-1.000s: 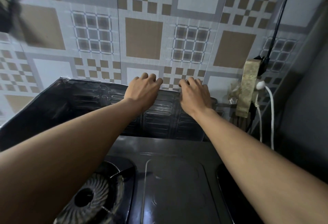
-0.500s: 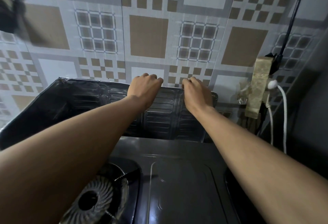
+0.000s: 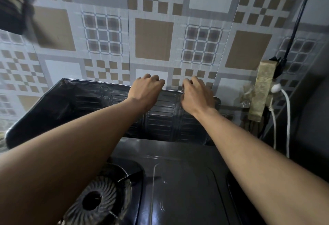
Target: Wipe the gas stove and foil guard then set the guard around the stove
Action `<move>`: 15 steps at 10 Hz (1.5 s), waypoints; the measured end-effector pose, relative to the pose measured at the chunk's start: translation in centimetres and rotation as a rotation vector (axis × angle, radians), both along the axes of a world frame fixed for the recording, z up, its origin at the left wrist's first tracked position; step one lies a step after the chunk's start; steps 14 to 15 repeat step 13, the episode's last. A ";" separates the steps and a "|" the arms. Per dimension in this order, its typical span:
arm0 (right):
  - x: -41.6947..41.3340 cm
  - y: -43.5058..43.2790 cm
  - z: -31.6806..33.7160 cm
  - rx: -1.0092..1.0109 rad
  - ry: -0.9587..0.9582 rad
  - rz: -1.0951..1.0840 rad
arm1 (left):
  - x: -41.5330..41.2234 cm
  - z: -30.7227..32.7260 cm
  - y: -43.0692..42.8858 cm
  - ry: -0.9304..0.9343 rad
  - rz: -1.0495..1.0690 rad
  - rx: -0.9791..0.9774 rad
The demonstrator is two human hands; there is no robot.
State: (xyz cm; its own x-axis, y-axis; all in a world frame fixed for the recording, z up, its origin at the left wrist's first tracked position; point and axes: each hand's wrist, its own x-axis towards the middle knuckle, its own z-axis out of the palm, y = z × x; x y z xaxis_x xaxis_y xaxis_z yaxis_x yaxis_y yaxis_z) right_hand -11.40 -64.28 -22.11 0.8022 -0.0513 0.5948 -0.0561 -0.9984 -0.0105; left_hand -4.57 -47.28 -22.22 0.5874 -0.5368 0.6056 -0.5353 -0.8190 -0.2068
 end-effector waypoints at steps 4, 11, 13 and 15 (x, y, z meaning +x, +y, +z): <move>-1.3 -0.5 0.4 0.001 0.131 0.001 | -0.7 0.3 -0.5 0.073 0.056 0.031; -1.9 -0.9 -0.5 -0.102 0.023 -0.058 | -1.4 0.1 -0.1 0.122 0.035 -0.054; -3.5 0.0 0.0 -0.053 0.048 -0.066 | -3.3 0.6 2.3 0.180 0.004 -0.065; -3.5 0.0 0.0 -0.053 0.048 -0.066 | -3.3 0.6 2.3 0.180 0.004 -0.065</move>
